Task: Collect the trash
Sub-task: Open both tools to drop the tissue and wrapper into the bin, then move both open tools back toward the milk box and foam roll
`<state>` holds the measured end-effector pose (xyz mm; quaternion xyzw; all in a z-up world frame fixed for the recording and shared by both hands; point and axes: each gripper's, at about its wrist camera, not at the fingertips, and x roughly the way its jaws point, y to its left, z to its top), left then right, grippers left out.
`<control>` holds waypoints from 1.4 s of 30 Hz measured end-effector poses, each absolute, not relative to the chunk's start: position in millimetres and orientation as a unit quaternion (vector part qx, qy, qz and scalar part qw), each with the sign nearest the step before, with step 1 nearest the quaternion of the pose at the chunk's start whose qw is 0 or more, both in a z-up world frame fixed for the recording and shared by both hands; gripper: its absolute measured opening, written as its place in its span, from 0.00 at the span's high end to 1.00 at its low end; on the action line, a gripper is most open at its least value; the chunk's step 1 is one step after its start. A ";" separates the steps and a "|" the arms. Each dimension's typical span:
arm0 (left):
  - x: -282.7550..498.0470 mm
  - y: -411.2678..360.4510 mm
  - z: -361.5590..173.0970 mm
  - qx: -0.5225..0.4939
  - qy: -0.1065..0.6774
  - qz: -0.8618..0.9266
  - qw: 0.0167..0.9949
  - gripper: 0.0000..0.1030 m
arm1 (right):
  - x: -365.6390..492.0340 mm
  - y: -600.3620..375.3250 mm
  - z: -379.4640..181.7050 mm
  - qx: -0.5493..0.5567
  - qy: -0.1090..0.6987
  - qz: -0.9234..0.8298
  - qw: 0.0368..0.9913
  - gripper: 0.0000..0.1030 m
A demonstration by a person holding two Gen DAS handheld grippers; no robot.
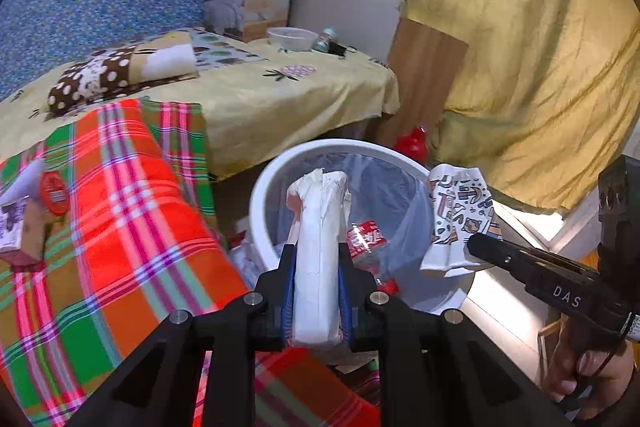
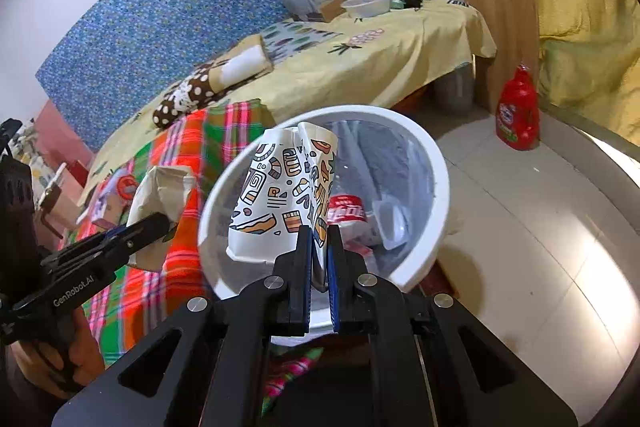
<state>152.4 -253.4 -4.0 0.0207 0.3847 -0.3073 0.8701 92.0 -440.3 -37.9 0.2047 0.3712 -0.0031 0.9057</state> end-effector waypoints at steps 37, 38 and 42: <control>148.2 -232.7 -2.0 -0.016 0.388 -0.310 0.868 0.67 | 88.8 -426.7 -23.9 0.178 0.370 0.011 0.912 0.65; 146.0 -228.9 -1.1 -0.017 0.387 -0.307 0.869 0.67 | 88.3 -424.2 -22.6 0.176 0.368 0.016 0.913 0.65; 135.2 -210.4 4.2 -0.024 0.380 -0.292 0.877 0.67 | 85.3 -413.1 -16.9 0.167 0.357 0.042 0.918 0.65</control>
